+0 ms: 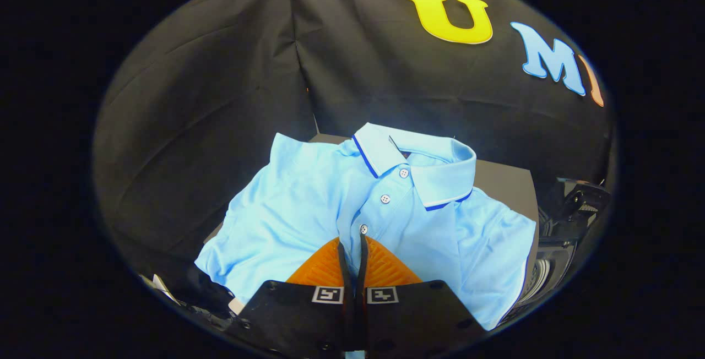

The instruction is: Put the clothes into the washing machine and then close the washing machine lid.

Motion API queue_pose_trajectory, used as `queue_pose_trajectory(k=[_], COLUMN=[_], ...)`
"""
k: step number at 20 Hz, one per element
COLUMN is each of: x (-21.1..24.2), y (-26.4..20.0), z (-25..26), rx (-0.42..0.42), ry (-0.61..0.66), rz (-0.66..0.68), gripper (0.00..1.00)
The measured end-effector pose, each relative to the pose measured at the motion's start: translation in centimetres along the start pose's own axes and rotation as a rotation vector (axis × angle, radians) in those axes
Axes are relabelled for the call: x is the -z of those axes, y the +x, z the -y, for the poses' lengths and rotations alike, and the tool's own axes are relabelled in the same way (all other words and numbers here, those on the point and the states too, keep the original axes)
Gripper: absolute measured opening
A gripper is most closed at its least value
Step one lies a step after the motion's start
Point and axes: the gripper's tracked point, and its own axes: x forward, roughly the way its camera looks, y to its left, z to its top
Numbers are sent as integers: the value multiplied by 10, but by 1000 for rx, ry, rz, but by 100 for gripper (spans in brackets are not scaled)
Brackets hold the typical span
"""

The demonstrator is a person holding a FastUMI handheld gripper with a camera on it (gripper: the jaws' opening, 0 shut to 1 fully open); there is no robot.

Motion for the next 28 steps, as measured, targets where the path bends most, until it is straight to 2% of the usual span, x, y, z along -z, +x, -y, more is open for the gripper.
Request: queue_pose_trajectory(k=[4,9,16,22,28], x=[-28,-80,-153,-170,-173], y=[-23,-62,-127,-157,-183], z=[-10,-27,-56,-52,-2], rx=[-35,-68,-123,-114,-37], ry=[16,-39,-47,-50,-27], rz=[71,202,366,416,451], gripper=[2,1,2,1,1])
